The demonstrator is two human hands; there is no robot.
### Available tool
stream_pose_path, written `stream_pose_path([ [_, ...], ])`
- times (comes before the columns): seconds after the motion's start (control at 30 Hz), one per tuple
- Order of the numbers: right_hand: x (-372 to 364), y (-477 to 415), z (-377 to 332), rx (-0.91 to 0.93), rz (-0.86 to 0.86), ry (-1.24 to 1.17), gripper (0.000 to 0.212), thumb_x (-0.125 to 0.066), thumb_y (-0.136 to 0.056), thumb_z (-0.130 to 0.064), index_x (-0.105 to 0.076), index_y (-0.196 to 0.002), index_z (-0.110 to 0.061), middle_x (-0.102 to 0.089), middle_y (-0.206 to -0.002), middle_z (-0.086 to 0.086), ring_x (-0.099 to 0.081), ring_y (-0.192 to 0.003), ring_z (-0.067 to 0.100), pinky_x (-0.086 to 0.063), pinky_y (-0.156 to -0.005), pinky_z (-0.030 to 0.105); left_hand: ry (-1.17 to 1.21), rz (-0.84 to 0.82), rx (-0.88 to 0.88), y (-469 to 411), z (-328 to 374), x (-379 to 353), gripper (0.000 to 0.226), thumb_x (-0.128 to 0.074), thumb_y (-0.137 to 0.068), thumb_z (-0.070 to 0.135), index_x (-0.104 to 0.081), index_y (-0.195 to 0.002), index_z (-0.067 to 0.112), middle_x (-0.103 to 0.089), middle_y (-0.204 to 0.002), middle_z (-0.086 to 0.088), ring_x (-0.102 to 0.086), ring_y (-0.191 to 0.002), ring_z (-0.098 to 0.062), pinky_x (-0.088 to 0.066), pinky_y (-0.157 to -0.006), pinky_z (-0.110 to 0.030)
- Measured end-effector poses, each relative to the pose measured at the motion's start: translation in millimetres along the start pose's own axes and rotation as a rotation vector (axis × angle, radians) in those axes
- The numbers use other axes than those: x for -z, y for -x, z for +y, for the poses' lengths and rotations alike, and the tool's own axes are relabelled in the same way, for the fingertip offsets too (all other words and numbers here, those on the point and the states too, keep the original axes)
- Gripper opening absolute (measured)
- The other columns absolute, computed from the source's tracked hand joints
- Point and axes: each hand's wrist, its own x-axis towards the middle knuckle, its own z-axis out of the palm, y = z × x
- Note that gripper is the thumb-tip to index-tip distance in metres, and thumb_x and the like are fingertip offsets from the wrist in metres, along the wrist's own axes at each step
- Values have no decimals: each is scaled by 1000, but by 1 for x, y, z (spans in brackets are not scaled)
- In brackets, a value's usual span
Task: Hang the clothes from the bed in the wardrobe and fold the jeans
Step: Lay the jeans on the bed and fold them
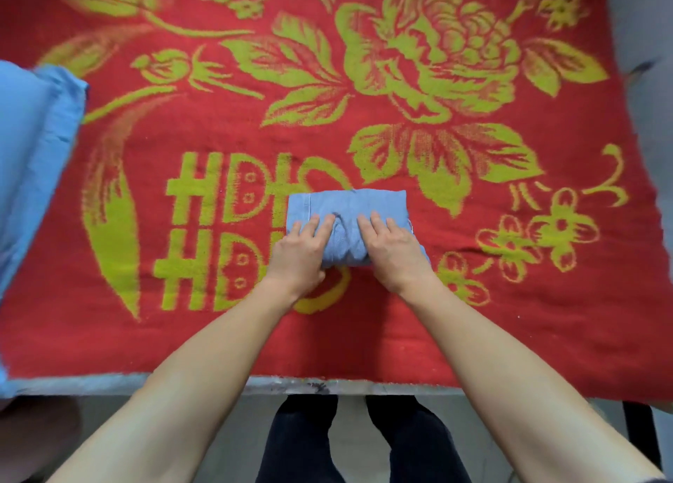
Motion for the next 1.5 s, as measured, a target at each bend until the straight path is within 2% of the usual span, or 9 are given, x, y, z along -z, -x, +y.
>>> stream_pose_path([
  [0.23,88,76,-38,147,157,54,59,-30,-100,-5,-16,-157,-11,-25,-160,19,-35,-140,37,-39,-105,46,19,182,127,114,10,89,87,-65,-74,11,-30,-153,19,-43,-151,-11,-46,-133,-35,-53,-89,-44],
  [0.37,112,115,-72,364,258,112,57,-27,-100,-9,-21,-156,-11,-28,-160,19,-38,-138,38,-39,-105,46,24,322,335,201,24,107,88,-77,-63,10,-46,-146,13,-56,-139,-16,-57,-121,-43,-57,-83,-48],
  [0.43,115,140,-97,498,294,132,58,-23,-98,-10,-22,-156,-11,-30,-158,19,-41,-135,38,-40,-104,47,47,341,443,252,33,105,89,-75,-65,9,-42,-148,12,-53,-141,-17,-53,-125,-43,-55,-90,-49],
  [0.6,111,226,-179,801,285,178,59,-30,-97,-9,-19,-155,-10,-29,-157,16,-40,-132,36,-40,-101,47,52,299,742,397,48,86,93,-69,-78,23,-19,-156,20,-33,-158,-7,-36,-141,-33,-42,-109,-42],
  [0.83,100,364,-317,1183,352,309,64,-12,-92,-11,-13,-155,-8,-26,-156,18,-40,-130,38,-39,-100,47,75,379,1095,607,71,51,97,-84,-62,18,-41,-149,15,-50,-146,-11,-51,-129,-38,-55,-91,-47],
  [1.0,66,463,-415,1338,405,335,62,-26,-95,-11,-15,-156,-8,-27,-157,17,-40,-131,36,-39,-101,47,71,380,1267,747,80,13,90,-69,-77,24,-25,-155,20,-34,-157,-7,-38,-140,-34,-47,-103,-43],
  [1.17,3,577,-508,1452,396,314,59,-34,-96,-12,-24,-154,-7,-34,-154,19,-45,-128,38,-41,-101,49,127,377,1376,892,91,-45,92,-83,-63,20,-45,-146,12,-53,-143,-15,-55,-124,-41,-56,-88,-45],
  [1.3,-49,650,-575,1520,344,350,59,-33,-96,-12,-22,-154,-8,-34,-153,16,-44,-125,37,-39,-102,49,209,349,1432,986,98,-97,86,-67,-79,18,-26,-155,16,-35,-156,-11,-38,-139,-36,-46,-105,-44],
  [1.5,-106,698,-658,1580,226,420,66,-39,-89,-8,-24,-154,-7,-34,-153,18,-44,-128,38,-41,-101,49,287,264,1490,1072,76,-153,88,-88,-45,13,-63,-129,7,-67,-121,-16,-69,-100,-35,-61,-64,-39],
])
